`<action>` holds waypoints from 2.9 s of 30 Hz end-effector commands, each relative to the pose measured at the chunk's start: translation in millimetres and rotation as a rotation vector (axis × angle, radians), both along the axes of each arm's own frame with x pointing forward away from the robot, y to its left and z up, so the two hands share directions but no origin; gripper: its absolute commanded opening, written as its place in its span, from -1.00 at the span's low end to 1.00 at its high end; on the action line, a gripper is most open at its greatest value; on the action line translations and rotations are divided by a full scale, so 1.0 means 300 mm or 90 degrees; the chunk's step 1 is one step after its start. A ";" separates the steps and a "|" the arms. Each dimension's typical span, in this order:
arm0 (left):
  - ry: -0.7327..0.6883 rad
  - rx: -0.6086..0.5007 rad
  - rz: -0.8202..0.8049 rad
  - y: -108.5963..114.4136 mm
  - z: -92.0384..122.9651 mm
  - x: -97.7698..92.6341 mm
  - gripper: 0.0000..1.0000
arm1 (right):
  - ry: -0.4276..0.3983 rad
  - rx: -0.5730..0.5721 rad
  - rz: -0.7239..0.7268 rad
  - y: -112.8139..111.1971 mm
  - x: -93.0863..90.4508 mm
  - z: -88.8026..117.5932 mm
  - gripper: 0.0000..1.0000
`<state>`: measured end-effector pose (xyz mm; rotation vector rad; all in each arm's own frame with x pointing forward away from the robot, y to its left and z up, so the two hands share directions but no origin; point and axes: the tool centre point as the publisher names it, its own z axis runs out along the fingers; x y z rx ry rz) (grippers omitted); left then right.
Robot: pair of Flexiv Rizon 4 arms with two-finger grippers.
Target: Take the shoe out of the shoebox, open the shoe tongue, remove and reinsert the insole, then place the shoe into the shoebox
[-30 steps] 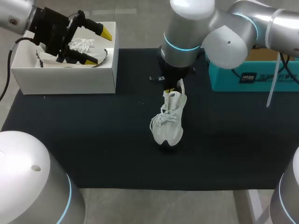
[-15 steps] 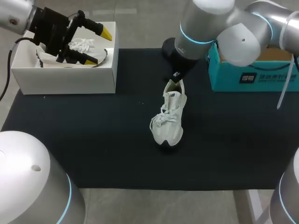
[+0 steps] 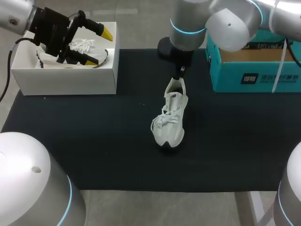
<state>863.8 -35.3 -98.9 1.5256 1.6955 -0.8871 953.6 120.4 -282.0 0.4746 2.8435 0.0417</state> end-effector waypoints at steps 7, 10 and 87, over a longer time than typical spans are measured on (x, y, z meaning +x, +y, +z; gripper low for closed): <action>0.001 0.003 0.000 -0.001 0.001 0.002 1.00 | 0.046 -0.048 0.062 0.004 0.125 -0.033 0.62; 0.001 0.003 0.000 -0.001 0.001 0.002 1.00 | 0.048 -0.053 0.064 0.002 0.148 -0.064 0.67; 0.001 0.003 0.000 -0.001 0.001 0.002 1.00 | 0.027 -0.011 0.148 0.082 0.151 0.135 -1.00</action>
